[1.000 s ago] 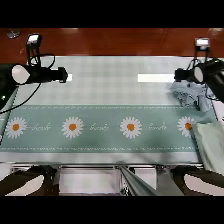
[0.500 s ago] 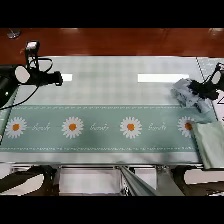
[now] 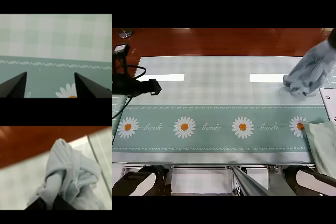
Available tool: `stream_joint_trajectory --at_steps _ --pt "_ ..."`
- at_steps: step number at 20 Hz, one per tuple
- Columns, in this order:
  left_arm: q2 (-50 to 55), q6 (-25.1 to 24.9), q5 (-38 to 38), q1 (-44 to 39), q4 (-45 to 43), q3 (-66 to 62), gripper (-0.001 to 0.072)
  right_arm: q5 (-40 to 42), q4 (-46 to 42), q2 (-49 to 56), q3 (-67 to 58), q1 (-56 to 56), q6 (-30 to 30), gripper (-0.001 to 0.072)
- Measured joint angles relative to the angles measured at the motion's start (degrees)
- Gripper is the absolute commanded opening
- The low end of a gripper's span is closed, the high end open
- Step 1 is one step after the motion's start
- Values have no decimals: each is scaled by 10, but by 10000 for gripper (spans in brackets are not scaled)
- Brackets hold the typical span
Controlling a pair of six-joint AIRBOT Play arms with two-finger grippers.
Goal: Fold the shirts.
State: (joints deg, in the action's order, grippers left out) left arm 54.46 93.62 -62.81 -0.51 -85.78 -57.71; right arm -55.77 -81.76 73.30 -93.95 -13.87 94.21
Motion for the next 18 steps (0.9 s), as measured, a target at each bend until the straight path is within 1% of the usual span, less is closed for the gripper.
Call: stream_joint_trajectory --at_steps 4,7,10,13,16,18 --pt "-148 0 -16 -9 69 100 702 -9 8 -87 -70 53 -28 26" --pt "-212 0 -22 -13 115 152 701 -11 8 -122 -122 97 -39 26" --pt "-232 0 -25 -14 149 173 701 -23 10 -137 -165 151 -49 27" --pt "-236 0 -12 -14 166 181 701 -75 8 -139 -178 212 -62 27" --pt "-233 0 7 -14 173 184 701 -129 13 -131 -130 294 -72 26" --pt "-225 0 18 -14 176 185 701 -138 18 -120 -64 356 -71 27"
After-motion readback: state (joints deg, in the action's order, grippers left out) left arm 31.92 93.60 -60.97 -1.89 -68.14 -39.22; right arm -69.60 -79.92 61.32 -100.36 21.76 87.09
